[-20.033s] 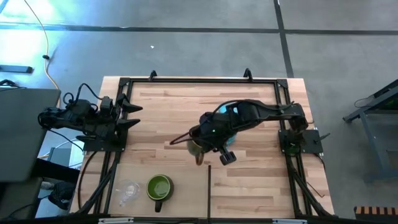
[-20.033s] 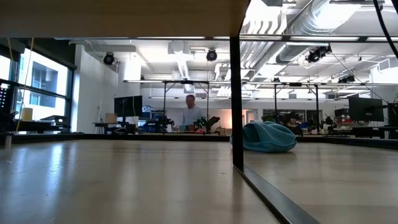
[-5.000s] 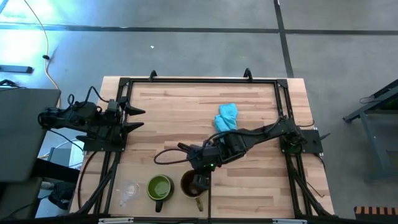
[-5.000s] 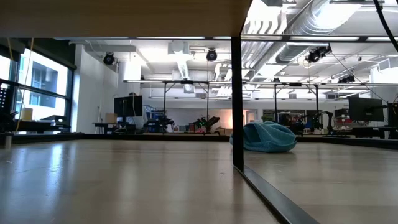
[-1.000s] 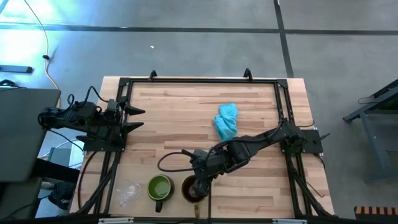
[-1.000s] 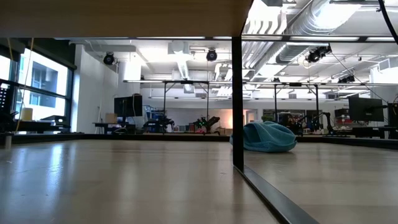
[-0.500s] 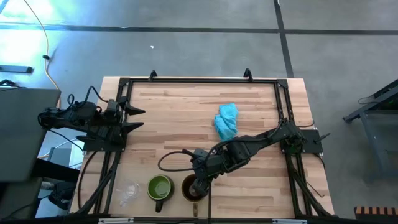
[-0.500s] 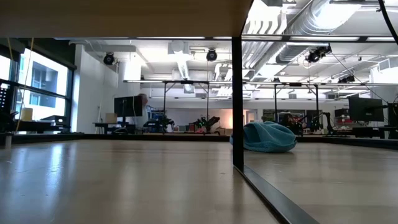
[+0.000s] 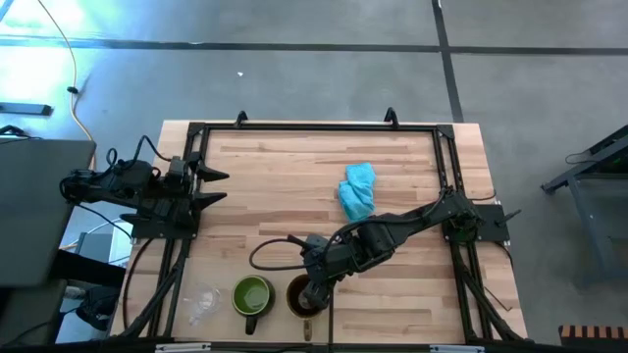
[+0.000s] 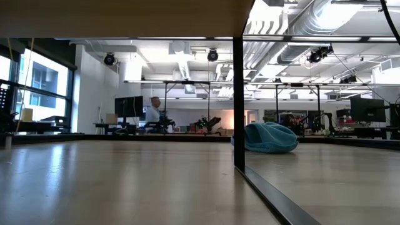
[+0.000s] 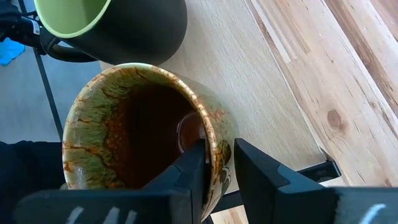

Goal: Stack small to large cups/mugs on shelf
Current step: Put the brown mug on the shelf

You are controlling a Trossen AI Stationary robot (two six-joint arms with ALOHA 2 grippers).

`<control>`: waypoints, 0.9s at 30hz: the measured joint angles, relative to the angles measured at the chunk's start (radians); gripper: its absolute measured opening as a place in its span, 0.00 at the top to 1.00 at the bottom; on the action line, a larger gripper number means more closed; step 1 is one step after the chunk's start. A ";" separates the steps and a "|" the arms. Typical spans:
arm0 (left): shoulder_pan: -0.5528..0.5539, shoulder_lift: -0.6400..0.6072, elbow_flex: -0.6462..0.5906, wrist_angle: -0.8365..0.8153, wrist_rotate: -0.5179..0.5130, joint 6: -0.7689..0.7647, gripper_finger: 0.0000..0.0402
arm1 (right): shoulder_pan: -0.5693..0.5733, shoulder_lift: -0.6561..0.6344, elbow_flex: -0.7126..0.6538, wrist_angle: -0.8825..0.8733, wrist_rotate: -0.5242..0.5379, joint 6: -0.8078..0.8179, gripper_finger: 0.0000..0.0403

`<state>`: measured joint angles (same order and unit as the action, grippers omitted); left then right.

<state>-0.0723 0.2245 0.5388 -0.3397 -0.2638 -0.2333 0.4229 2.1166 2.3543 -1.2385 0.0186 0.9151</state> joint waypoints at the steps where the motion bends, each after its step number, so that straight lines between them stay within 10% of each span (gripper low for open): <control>1: 0.000 0.000 0.000 0.000 0.000 0.000 0.35 | 0.000 0.000 0.000 0.000 0.000 -0.002 0.81; 27: 0.000 0.000 0.000 0.000 0.000 0.000 0.35 | -0.011 -0.001 0.000 -0.005 -0.009 -0.015 0.65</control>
<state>-0.0719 0.2249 0.5388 -0.3397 -0.2642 -0.2333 0.4118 2.1159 2.3543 -1.2437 0.0097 0.9001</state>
